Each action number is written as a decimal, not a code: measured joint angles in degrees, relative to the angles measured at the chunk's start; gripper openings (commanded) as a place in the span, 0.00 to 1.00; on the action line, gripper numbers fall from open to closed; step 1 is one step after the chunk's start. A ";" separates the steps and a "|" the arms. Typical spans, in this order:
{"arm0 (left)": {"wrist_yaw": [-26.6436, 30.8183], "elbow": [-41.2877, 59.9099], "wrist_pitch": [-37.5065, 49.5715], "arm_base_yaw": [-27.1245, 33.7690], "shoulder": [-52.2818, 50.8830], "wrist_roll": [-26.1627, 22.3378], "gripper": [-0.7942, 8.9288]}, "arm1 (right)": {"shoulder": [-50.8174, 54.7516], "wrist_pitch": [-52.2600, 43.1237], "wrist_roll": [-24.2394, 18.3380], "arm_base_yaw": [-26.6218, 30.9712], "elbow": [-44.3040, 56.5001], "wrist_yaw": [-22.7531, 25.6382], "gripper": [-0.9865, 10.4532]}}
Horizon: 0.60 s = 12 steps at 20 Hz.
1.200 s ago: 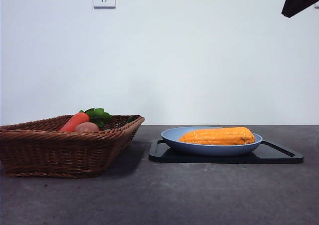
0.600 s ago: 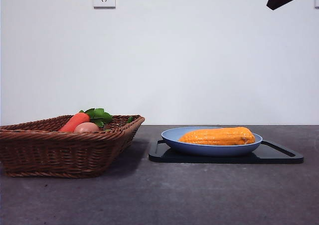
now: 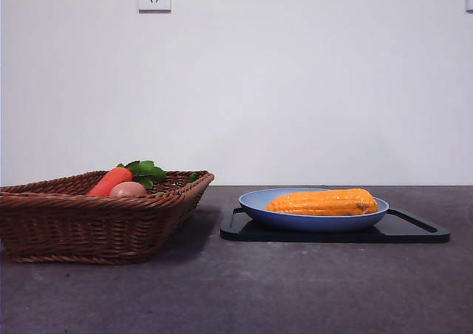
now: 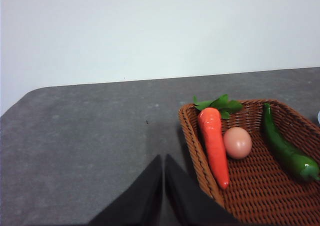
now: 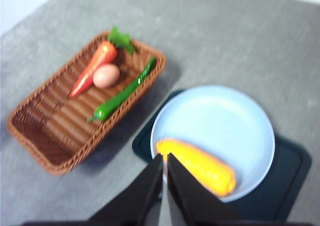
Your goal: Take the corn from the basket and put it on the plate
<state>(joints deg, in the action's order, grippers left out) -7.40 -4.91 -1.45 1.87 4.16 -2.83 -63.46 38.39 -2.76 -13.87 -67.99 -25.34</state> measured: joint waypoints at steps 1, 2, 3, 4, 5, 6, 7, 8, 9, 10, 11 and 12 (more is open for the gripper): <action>-0.02 1.11 0.02 0.00 -1.44 0.35 0.09 | 0.00 -0.81 0.00 0.02 0.00 0.00 0.09; 0.00 1.88 0.00 0.00 -2.43 0.66 0.09 | 0.00 -1.62 0.00 0.02 0.00 0.02 0.09; 0.00 2.67 -0.50 0.00 -3.45 1.01 0.09 | 0.00 -2.47 0.00 0.00 0.00 0.00 0.09; 0.00 3.04 -1.38 0.00 -3.91 1.29 0.09 | 0.00 -3.19 0.00 0.00 0.00 0.02 0.09; 0.02 3.04 -2.32 0.00 -3.91 1.51 0.09 | 0.00 -3.78 0.00 0.00 0.00 0.00 0.09; 0.00 3.04 -3.23 0.00 -3.91 1.75 0.09 | 0.00 -4.24 0.00 0.00 0.00 0.02 0.09; 0.00 3.06 -4.20 0.00 -3.91 1.97 0.09 | 0.00 -4.81 0.00 0.00 0.00 0.02 0.09; 0.00 3.06 -5.44 0.00 -3.91 2.14 0.09 | -0.02 -5.64 0.00 0.02 0.00 0.00 0.09; 0.00 3.08 -6.54 0.00 -3.91 2.16 0.09 | 0.00 -6.32 0.00 0.00 0.00 0.02 0.09; 0.00 3.10 -7.37 0.00 -3.91 2.34 0.09 | 0.00 -6.64 0.00 0.00 0.00 0.00 0.09; 0.00 3.13 -8.26 0.00 -3.91 2.58 0.09 | 0.00 -6.93 0.00 0.00 0.00 0.00 0.09; 0.04 3.13 -8.41 0.00 -3.89 2.82 0.09 | 0.00 -7.15 0.00 0.02 0.00 0.02 0.09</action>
<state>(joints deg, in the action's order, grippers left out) -7.35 -1.78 -9.87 1.87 0.27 -0.01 -63.46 31.24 -2.76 -13.85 -67.99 -25.32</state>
